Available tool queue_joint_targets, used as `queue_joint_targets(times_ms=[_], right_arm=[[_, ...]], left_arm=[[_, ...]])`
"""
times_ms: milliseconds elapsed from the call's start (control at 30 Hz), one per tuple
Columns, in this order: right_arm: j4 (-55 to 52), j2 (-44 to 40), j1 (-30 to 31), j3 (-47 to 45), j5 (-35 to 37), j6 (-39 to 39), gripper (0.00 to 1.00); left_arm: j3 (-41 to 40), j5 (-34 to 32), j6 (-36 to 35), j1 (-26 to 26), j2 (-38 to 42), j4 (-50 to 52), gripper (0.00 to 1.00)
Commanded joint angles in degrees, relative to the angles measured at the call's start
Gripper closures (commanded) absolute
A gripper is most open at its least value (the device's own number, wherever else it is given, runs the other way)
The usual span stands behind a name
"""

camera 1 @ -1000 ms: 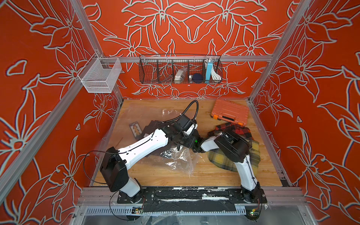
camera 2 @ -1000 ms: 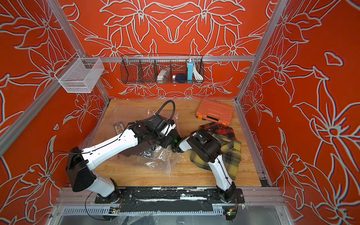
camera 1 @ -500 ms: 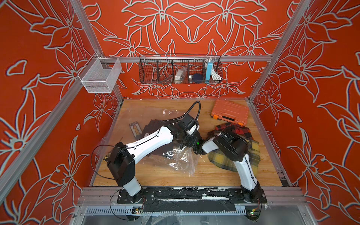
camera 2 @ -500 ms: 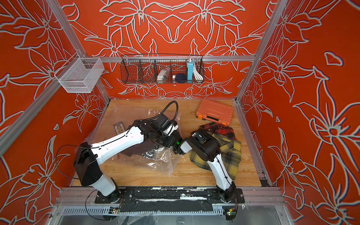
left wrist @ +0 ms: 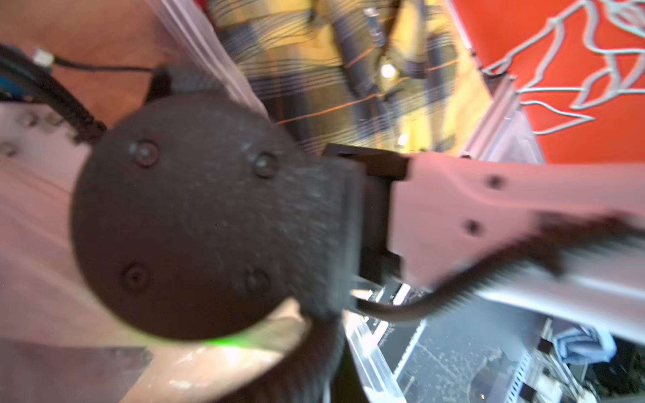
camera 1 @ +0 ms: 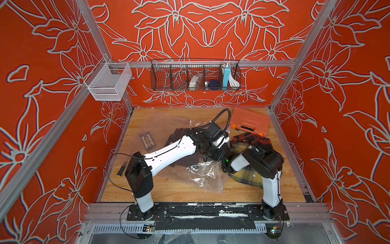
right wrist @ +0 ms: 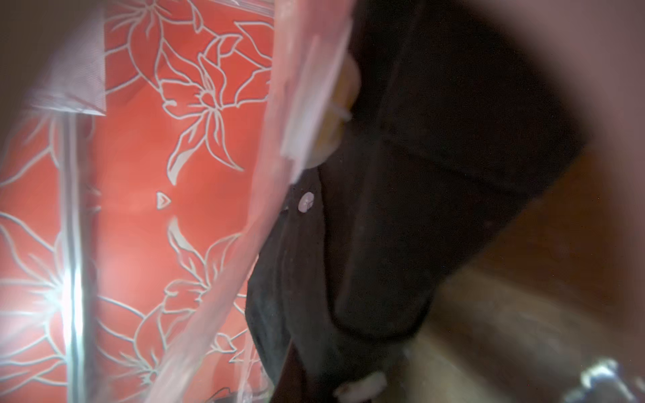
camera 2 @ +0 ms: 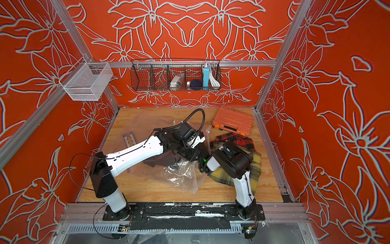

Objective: Place the folded shirt into the vacuum bag
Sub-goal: Place the shirt in the vacuum bag.

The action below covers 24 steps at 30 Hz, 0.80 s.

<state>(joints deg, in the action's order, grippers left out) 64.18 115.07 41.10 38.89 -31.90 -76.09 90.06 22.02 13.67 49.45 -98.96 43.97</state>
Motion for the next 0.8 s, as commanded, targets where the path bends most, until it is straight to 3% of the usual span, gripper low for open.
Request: queue_joint_targets(times_ms=[0, 200, 367, 567, 767], right_arm=[[2.0, -0.7, -0.8, -3.4, 1.2, -0.8, 1.0], [0.3, -4.6, -2.2, -7.6, -0.4, 0.6, 1.0], [-2.9, -5.1, 0.6, -8.1, 0.6, 2.8, 1.0], [-0.6, 0.5, 2.1, -1.9, -0.7, 0.6, 1.0], [-5.9, 3.9, 2.7, 9.1, -4.9, 2.2, 1.0]], left_arm=[[1.9, 3.9, -2.6, 0.3, 4.3, -9.8, 1.0], [-2.3, 0.2, -0.9, -4.3, 8.5, -9.8, 1.0], [1.8, 1.7, 0.4, -5.2, 7.8, -11.8, 1.0], [6.3, 4.5, -1.6, -0.9, 3.9, -9.8, 1.0], [4.2, 6.4, -1.4, 0.5, 3.3, -10.2, 1.0]])
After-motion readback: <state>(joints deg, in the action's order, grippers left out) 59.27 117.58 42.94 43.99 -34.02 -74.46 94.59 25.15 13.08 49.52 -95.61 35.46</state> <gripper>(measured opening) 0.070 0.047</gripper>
